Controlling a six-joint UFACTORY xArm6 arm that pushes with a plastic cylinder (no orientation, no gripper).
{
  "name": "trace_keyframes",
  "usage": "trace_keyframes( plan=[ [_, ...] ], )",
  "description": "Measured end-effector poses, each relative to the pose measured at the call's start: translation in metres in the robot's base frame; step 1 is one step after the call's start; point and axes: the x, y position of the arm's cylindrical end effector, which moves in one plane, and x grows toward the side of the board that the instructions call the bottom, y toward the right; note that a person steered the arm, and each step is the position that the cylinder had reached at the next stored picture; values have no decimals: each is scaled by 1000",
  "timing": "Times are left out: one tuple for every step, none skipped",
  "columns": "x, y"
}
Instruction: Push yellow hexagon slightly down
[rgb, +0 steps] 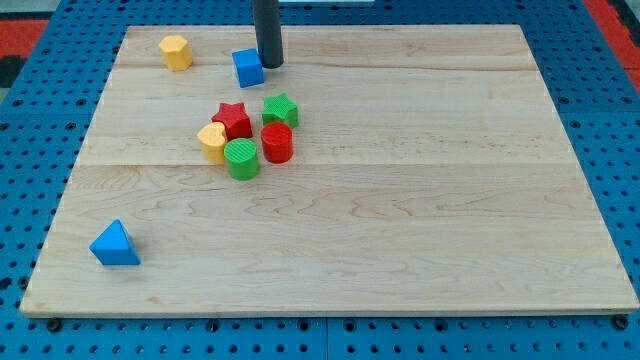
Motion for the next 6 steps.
trace_keyframes(
  plan=[
    [-36, -26],
    [-17, -40],
    [14, -25],
    [27, -19],
    [-38, -53],
    [-50, -115]
  ],
)
